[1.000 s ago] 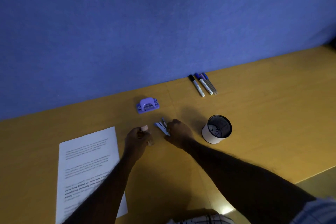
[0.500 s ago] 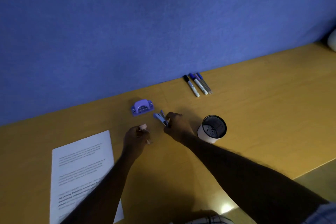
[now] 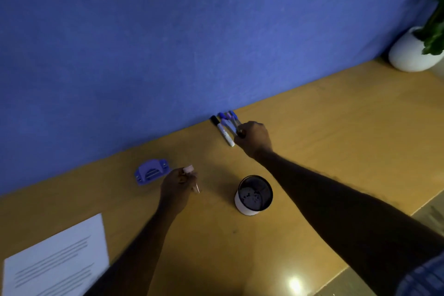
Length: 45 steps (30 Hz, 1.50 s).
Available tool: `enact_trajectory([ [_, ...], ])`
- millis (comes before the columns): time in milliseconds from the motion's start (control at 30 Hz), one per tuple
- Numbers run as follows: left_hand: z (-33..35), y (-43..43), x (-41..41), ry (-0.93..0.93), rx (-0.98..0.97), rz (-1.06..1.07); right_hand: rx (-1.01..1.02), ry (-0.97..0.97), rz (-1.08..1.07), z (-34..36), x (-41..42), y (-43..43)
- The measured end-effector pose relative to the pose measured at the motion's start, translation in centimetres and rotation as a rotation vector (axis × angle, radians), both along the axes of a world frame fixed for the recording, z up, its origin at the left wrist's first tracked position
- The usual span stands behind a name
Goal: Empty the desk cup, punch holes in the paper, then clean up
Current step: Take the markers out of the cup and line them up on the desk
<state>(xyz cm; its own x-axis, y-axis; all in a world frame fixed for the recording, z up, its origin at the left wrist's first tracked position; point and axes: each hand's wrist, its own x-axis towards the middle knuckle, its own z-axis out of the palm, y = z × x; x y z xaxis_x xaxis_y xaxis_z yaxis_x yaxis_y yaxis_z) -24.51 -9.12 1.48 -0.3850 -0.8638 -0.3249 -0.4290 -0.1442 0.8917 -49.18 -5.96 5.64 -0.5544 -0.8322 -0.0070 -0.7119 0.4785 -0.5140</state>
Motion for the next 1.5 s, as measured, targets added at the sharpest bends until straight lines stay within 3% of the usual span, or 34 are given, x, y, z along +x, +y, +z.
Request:
enact_trajectory([
  [333,-1.6,-2.1,-5.4,0.031,0.095,0.073,0.129,0.036,-0.099,-4.0,-8.7,-4.6],
  [800,-2.0,-3.6,-9.1,0.066,0.132,0.052,0.138,0.074,-0.096,-7.5,-10.6,-6.7],
  [967,-1.8,-4.2,-10.3,0.043,0.076,0.040,0.096,0.005,-0.123,-7.4,-10.7,-5.9],
  [1067,-1.5,-4.5,-11.3,0.031,0.047,0.034,-0.057,0.008,-0.099,-6.2,-9.3,-4.5],
  [1133,-1.2,-4.9,-12.2,0.020,0.005,0.022,-0.145,-0.107,0.051,-5.3,-7.7,-3.4],
  [1200,-1.1,-5.6,-13.4,-0.015,-0.041,0.018,-0.093,-0.300,0.226,-4.6,-6.0,-2.2],
  [1300,-0.8,-6.5,-15.5,-0.026,-0.066,0.029,-0.083,-0.474,0.266,-4.7,-4.6,-1.0],
  [1500,-1.8,-6.4,-18.0,0.074,0.057,0.014,-0.189,-0.339,0.127,-5.7,-5.5,-0.5],
])
